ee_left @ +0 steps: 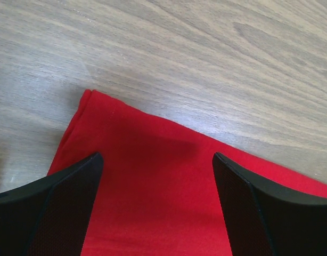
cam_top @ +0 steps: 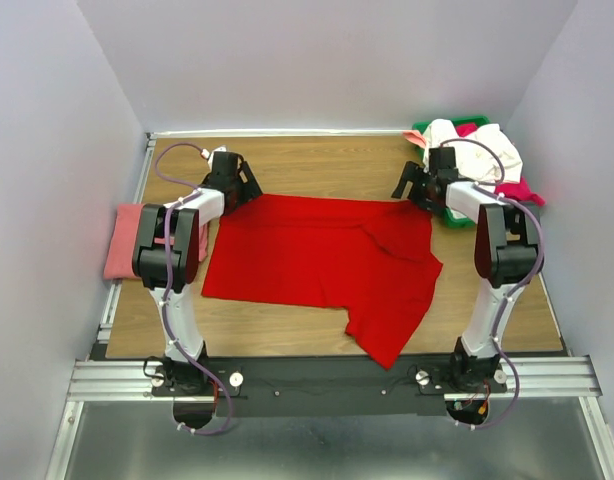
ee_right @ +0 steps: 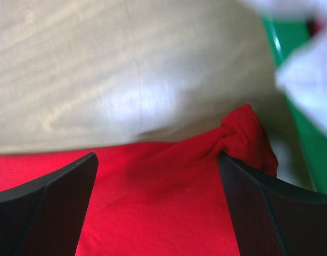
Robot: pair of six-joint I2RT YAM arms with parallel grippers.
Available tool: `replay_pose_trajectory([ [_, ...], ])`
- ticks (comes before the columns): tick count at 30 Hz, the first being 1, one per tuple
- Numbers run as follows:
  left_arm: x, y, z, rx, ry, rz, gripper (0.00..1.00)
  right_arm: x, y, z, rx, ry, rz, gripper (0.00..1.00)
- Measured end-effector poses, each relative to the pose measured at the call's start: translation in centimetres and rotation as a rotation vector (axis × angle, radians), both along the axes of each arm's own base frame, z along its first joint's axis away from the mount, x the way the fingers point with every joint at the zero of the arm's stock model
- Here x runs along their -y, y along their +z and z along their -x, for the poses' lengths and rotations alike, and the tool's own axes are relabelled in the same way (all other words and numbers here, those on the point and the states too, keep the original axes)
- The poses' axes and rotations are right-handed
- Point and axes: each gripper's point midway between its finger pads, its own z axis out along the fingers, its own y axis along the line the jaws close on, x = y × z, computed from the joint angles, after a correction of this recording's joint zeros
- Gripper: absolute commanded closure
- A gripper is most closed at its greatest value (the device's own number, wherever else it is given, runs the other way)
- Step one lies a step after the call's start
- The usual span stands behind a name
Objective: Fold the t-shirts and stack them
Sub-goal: Fold the tshirt
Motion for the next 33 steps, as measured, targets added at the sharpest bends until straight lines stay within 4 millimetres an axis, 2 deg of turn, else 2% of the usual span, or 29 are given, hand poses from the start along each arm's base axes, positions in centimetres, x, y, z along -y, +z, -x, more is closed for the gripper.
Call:
replay_pose_trajectory([
  [10,0.1,0.2,-0.1,-0.002,0.021,0.021,0.09,0.4,0.1,-3.6,0.042,-0.006,0.038,0.00],
  [14,0.0,0.5,0.1,-0.017,0.023,0.015,0.08,0.2,0.4,-3.8,0.049,0.019,0.044,0.00],
  [17,-0.2,1.5,0.6,-0.019,0.028,0.010,0.07,0.0,1.3,-3.4,0.061,0.035,0.037,0.00],
  [19,-0.5,3.6,1.6,0.007,0.040,0.010,0.07,-0.2,3.0,-1.7,0.073,0.047,0.035,0.00],
  [23,-0.8,9.2,4.3,0.107,0.063,0.041,0.07,-0.7,8.5,2.3,0.163,0.053,0.031,0.00],
  [24,-0.9,10.3,5.1,0.135,0.069,0.050,0.07,-0.8,10.7,3.5,0.214,0.048,0.024,0.00],
  [25,-0.9,11.1,6.1,0.152,0.073,0.057,0.07,-0.9,11.7,4.8,0.244,0.043,0.013,0.00],
  [26,-1.1,11.7,7.5,0.168,0.083,0.068,0.07,-0.9,12.7,6.9,0.272,0.026,-0.006,0.00],
  [29,-1.7,10.8,11.5,0.155,0.122,0.088,0.07,-0.4,12.5,11.4,0.286,-0.032,-0.054,0.00],
  [30,-2.1,9.8,13.2,0.128,0.149,0.091,0.07,-0.1,11.6,13.7,0.274,-0.056,-0.067,0.00],
  [31,-2.5,8.5,14.9,0.091,0.174,0.094,0.07,0.1,10.8,14.8,0.270,-0.078,-0.083,0.00],
  [32,-2.7,7.8,15.8,0.070,0.191,0.098,0.06,0.3,9.3,16.7,0.242,-0.102,-0.096,0.00],
  [33,-2.9,6.9,17.0,0.049,0.211,0.105,0.01,0.4,8.6,17.8,0.231,-0.118,-0.109,0.00],
])
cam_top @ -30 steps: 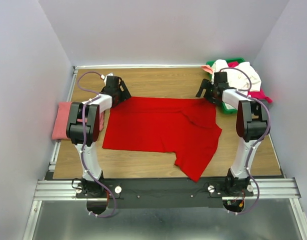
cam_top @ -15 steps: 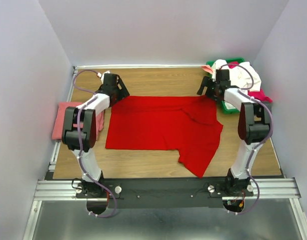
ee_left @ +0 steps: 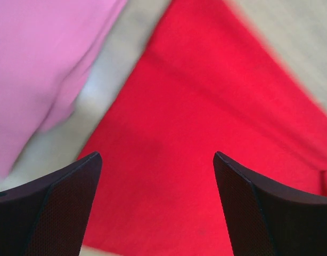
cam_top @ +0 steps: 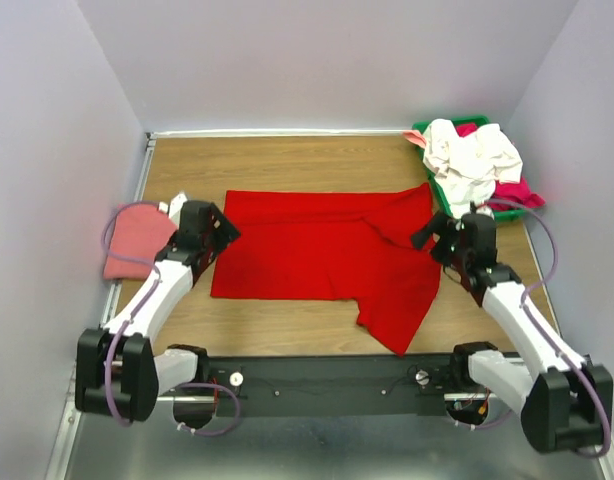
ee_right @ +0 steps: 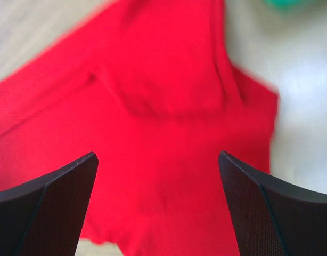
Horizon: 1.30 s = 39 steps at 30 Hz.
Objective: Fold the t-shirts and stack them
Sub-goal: Fold the tshirt
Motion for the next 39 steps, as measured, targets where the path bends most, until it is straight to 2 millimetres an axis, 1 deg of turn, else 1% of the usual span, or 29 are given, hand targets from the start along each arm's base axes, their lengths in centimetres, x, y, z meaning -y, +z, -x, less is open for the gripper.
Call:
replay_pose_trajectory([
  [1,-0.2,-0.9,1.3,-0.023,0.019,0.011,0.01,0.1,-0.8,1.3,-0.012,-0.019,-0.022,0.00],
  [3,-0.7,-2.6,3.6,-0.062,0.068,0.036,0.01,0.2,-1.8,2.9,-0.021,-0.044,-0.055,0.00],
  [5,-1.0,-3.6,5.3,-0.087,0.100,0.051,0.01,0.1,-1.7,3.4,-0.006,-0.055,-0.074,0.00],
  [7,-1.2,-4.3,6.4,-0.113,0.133,0.065,0.01,0.1,-1.2,3.7,0.020,-0.064,-0.094,0.00],
  [9,-1.3,-4.8,7.0,-0.139,0.146,0.068,0.01,0.0,-0.9,3.8,0.032,-0.063,-0.105,0.00],
  [11,-1.4,-5.4,7.4,-0.170,0.152,0.065,0.01,-0.2,-1.1,3.9,0.031,-0.058,-0.114,0.00],
  [13,-1.2,-6.4,7.9,-0.218,0.145,0.060,0.01,-0.3,-1.5,4.2,0.017,-0.056,-0.122,0.00],
  [16,0.2,-7.6,8.9,-0.280,0.097,0.049,0.01,-0.4,-2.3,4.4,-0.005,-0.055,-0.126,0.00],
  [17,1.4,-7.8,9.4,-0.299,0.059,0.043,0.02,-0.4,-2.5,4.5,-0.012,-0.055,-0.126,0.00],
  [19,3.4,-7.3,10.0,-0.309,-0.005,0.043,0.01,-0.5,-2.8,4.5,-0.026,-0.052,-0.125,0.00],
  [20,4.0,-7.0,10.1,-0.306,-0.018,0.046,0.01,-0.5,-2.9,4.6,-0.029,-0.051,-0.124,0.00],
  [22,6.1,-5.5,9.8,-0.274,-0.065,0.072,0.02,-0.5,-3.2,4.7,-0.038,-0.048,-0.121,0.00],
  [24,7.5,-4.7,9.9,-0.251,-0.094,0.092,0.02,-0.4,-3.5,4.8,-0.045,-0.045,-0.116,0.00],
  [25,8.2,-4.5,10.2,-0.245,-0.106,0.105,0.01,-0.4,-3.7,4.9,-0.047,-0.044,-0.112,0.00],
  [27,9.2,-4.7,10.8,-0.255,-0.129,0.115,0.01,-0.4,-4.0,5.1,-0.054,-0.039,-0.104,0.00],
  [31,10.4,-6.1,11.9,-0.313,-0.150,0.100,0.01,-0.3,-4.6,5.4,-0.065,-0.033,-0.093,0.00],
  [34,10.3,-8.2,12.8,-0.389,-0.132,0.062,0.01,-0.2,-4.8,5.5,-0.068,-0.024,-0.079,0.00],
  [39,10.0,-8.3,12.4,-0.393,-0.053,0.070,0.01,-0.2,-5.0,5.5,-0.074,-0.019,-0.071,0.00],
])
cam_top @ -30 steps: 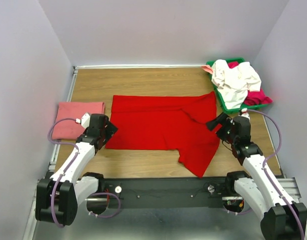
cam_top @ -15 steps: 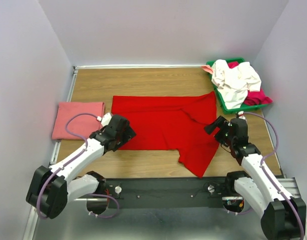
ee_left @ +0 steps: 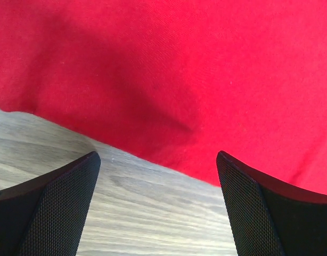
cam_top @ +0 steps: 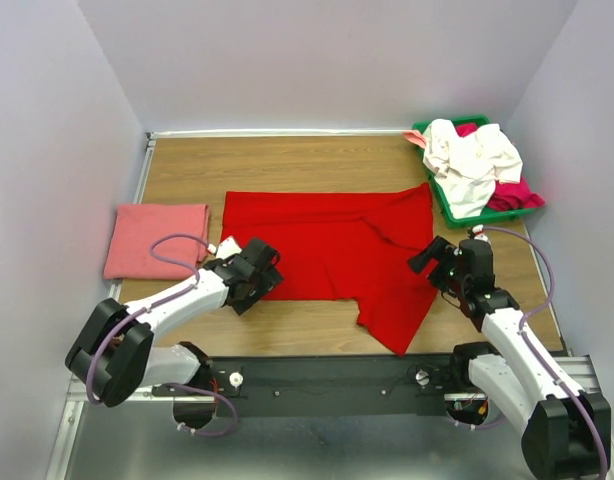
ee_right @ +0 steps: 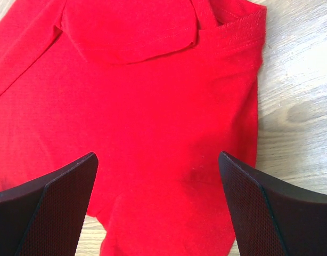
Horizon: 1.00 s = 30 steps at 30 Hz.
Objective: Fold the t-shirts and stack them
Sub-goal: Fold the tshirt
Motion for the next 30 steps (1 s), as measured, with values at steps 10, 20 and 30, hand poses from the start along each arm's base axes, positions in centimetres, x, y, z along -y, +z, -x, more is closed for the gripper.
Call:
replay_pose_trajectory([
  [10,-6.1,-0.7,-3.2,-0.008,0.223,-0.129,0.41,0.1,0.0,0.2,0.012,0.008,0.010,0.00],
  [20,-7.8,-0.6,-4.7,0.024,0.250,-0.152,0.24,0.1,0.3,0.1,0.024,0.011,0.011,0.00],
  [30,-8.6,-0.8,-4.0,0.022,0.230,-0.185,0.51,0.1,0.4,0.2,0.027,0.011,0.011,0.00],
])
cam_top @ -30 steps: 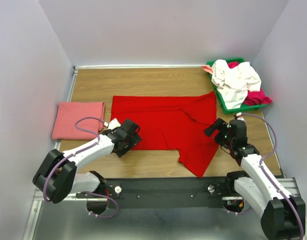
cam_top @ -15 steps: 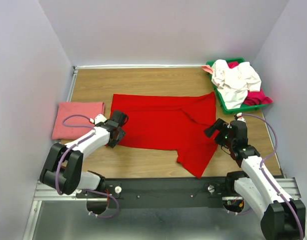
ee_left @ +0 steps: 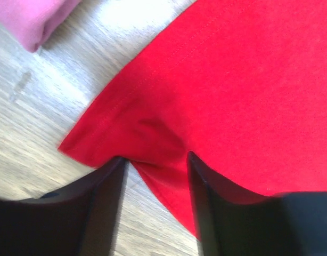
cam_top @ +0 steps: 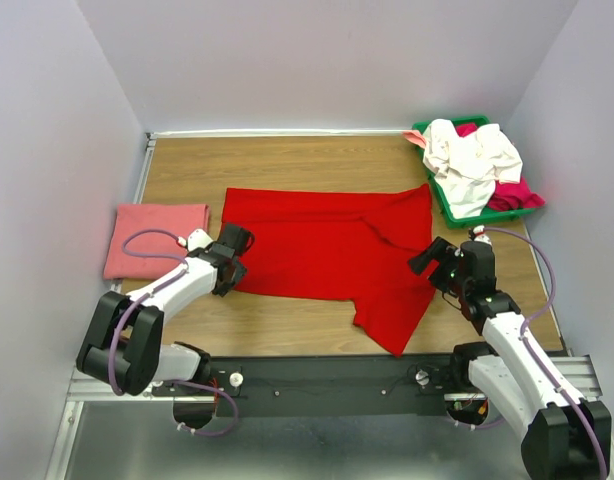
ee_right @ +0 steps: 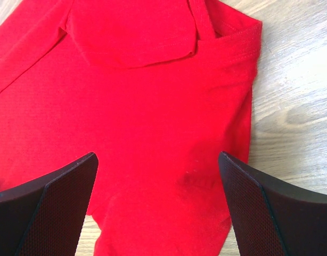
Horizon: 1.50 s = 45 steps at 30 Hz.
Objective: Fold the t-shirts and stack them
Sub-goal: Fold the tshirt
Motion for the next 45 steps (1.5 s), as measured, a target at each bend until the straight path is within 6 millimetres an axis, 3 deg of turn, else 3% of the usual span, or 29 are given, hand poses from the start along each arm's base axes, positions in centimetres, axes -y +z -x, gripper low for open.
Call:
replay_pose_trajectory([
  [1,-0.1,-0.1,0.1,-0.002,0.001,-0.003,0.55,0.0,0.1,0.0,0.002,0.000,0.000,0.00],
  [2,-0.1,-0.1,0.2,-0.005,-0.004,-0.007,0.77,0.0,0.1,0.0,0.005,0.000,-0.001,0.00],
  [4,-0.1,-0.2,0.3,-0.009,-0.017,-0.009,0.98,0.0,0.1,0.0,0.005,0.000,-0.001,0.00],
  [5,-0.2,-0.3,0.4,-0.010,-0.019,-0.012,1.00,0.0,0.1,0.1,0.003,0.000,-0.001,0.00],
  [16,-0.1,-0.3,0.3,0.029,-0.045,0.003,1.00,-1.5,0.1,0.9,-0.012,0.085,-0.024,0.00],
  [24,0.0,-0.2,0.5,0.038,-0.063,0.008,1.00,-8.9,0.9,4.5,-0.045,0.375,0.000,0.00],
  [26,0.0,-0.2,0.5,0.038,-0.066,0.007,1.00,-11.4,0.1,6.4,-0.089,0.479,0.027,0.00],
  [32,0.0,-0.2,0.5,0.037,-0.072,0.004,1.00,-14.5,-2.7,12.0,-0.237,0.641,0.206,0.01],
  [34,0.0,-0.2,0.5,0.037,-0.072,0.004,1.00,-14.5,-2.9,13.0,-0.263,0.635,0.255,0.05],
  [45,-0.1,-0.2,0.7,0.039,-0.082,0.001,1.00,-11.0,-5.8,14.2,-0.390,0.513,0.385,0.22],
])
